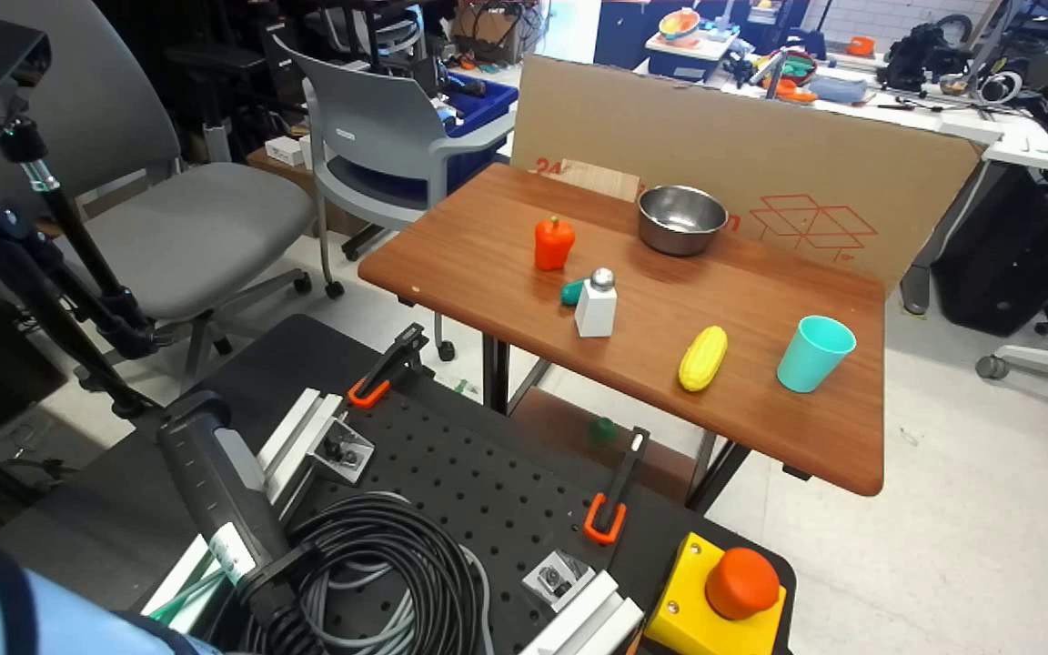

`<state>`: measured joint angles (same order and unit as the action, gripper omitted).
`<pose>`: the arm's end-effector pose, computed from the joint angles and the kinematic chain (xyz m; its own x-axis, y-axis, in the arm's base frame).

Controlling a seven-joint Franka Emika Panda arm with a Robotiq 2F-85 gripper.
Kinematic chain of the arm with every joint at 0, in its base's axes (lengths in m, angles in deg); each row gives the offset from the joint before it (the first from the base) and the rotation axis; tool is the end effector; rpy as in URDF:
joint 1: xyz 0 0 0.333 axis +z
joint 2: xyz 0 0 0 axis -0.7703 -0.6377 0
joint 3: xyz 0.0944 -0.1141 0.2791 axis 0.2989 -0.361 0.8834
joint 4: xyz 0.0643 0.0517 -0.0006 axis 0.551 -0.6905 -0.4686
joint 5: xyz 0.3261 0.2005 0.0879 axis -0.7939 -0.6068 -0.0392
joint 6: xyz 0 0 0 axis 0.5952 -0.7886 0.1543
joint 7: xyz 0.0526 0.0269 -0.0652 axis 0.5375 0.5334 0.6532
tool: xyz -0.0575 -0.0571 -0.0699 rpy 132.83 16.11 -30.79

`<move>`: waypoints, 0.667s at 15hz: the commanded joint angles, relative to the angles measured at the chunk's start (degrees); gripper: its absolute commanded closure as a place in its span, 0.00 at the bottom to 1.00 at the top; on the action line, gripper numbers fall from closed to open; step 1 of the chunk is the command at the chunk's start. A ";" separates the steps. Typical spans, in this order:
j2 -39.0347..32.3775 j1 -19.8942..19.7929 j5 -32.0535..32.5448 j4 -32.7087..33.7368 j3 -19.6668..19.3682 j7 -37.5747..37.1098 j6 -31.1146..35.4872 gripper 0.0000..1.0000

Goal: Move the orange pepper to the left

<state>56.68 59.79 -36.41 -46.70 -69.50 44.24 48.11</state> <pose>0.3176 0.1877 0.4908 0.9435 0.1782 -0.2793 0.2470 -0.9402 0.2345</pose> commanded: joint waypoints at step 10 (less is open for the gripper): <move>-13.72 -7.39 9.34 -10.55 -5.63 -11.61 37.77 0.00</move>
<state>50.61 55.64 -29.80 -57.39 -73.09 37.14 75.97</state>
